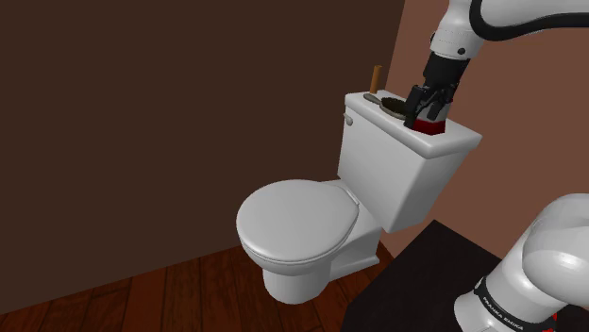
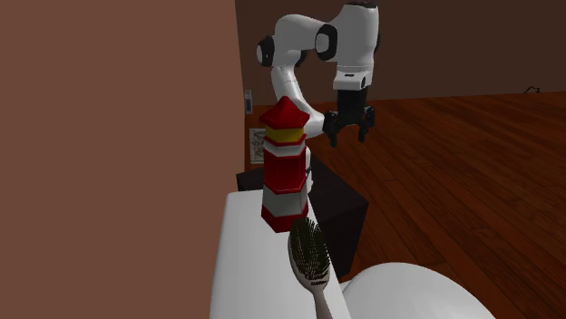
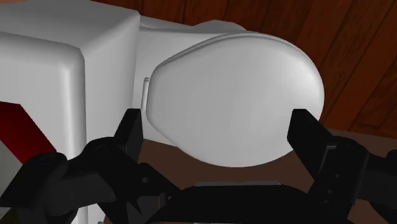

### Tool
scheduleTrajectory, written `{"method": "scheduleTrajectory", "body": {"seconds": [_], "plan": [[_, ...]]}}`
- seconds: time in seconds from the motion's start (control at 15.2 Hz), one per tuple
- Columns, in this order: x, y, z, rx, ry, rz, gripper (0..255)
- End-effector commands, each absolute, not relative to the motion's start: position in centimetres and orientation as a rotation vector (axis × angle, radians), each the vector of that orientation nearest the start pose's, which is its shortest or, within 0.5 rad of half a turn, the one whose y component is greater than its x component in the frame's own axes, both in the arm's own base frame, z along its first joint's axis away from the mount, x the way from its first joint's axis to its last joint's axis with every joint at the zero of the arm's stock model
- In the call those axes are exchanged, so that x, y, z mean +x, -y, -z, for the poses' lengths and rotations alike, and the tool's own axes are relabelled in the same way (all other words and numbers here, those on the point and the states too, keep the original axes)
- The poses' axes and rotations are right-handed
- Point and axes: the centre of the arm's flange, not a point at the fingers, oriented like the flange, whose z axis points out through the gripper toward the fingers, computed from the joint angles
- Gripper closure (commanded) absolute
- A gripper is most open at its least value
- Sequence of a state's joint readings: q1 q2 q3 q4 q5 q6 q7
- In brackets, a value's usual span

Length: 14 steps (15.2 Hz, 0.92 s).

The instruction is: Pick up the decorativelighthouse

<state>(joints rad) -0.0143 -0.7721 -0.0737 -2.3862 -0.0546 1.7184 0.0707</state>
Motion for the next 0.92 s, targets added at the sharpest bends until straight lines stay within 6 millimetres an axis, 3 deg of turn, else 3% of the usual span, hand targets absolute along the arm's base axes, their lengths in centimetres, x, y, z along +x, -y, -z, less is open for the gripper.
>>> {"method": "scheduleTrajectory", "body": {"seconds": [0.0, 0.86], "plan": [[32.3, 4.0, -58.5, -3.133, -0.212, 0.162, 0], [37.2, 12.3, -67.3, -3.483, -0.314, 0.081, 0]]}}
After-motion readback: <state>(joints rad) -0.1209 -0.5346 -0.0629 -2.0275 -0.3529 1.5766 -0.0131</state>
